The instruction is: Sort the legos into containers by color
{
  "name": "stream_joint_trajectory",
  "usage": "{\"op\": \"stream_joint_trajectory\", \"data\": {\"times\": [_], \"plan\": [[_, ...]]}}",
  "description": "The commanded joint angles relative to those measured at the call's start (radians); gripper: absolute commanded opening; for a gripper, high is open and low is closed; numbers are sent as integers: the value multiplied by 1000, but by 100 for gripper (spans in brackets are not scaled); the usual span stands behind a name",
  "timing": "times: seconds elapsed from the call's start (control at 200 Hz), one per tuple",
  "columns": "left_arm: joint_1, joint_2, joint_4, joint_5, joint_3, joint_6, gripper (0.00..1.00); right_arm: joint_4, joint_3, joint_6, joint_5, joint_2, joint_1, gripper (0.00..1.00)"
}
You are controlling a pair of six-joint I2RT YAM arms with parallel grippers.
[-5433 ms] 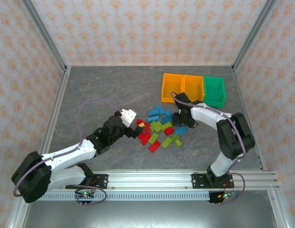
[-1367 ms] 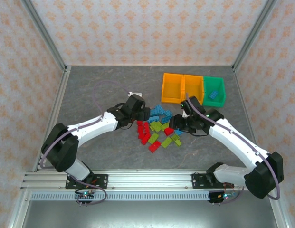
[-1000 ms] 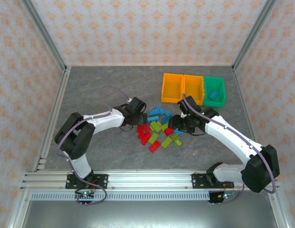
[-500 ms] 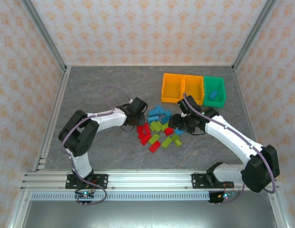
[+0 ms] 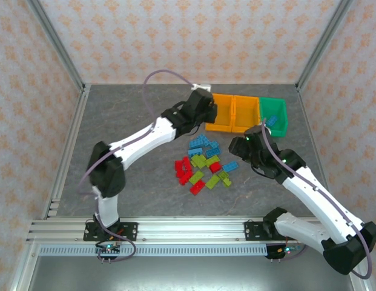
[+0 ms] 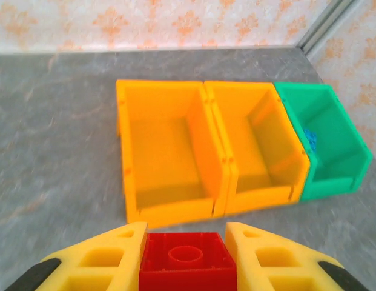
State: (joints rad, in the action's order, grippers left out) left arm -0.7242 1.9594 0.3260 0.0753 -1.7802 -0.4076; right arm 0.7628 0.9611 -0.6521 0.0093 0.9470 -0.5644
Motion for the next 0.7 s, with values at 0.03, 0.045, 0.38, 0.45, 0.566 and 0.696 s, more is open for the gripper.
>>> {"op": "stream_joint_trajectory", "data": {"times": [0.03, 0.045, 0.38, 0.45, 0.566, 0.696], "plan": [[10, 260, 34, 64, -246, 137, 23, 30, -26, -32, 77, -20, -3, 70], [11, 284, 43, 63, -284, 147, 23, 34, -26, -31, 77, -22, -3, 70], [22, 530, 236, 56, -751, 209, 49, 76, -42, -41, 93, -70, -3, 73], [15, 459, 229, 41, -687, 205, 49, 69, -47, -41, 84, -62, -3, 74], [-11, 233, 122, 35, -404, 220, 49, 68, -54, -9, 41, -34, -4, 74], [-52, -139, -57, 34, 65, 222, 49, 89, -82, 51, -56, 32, -5, 73]]}}
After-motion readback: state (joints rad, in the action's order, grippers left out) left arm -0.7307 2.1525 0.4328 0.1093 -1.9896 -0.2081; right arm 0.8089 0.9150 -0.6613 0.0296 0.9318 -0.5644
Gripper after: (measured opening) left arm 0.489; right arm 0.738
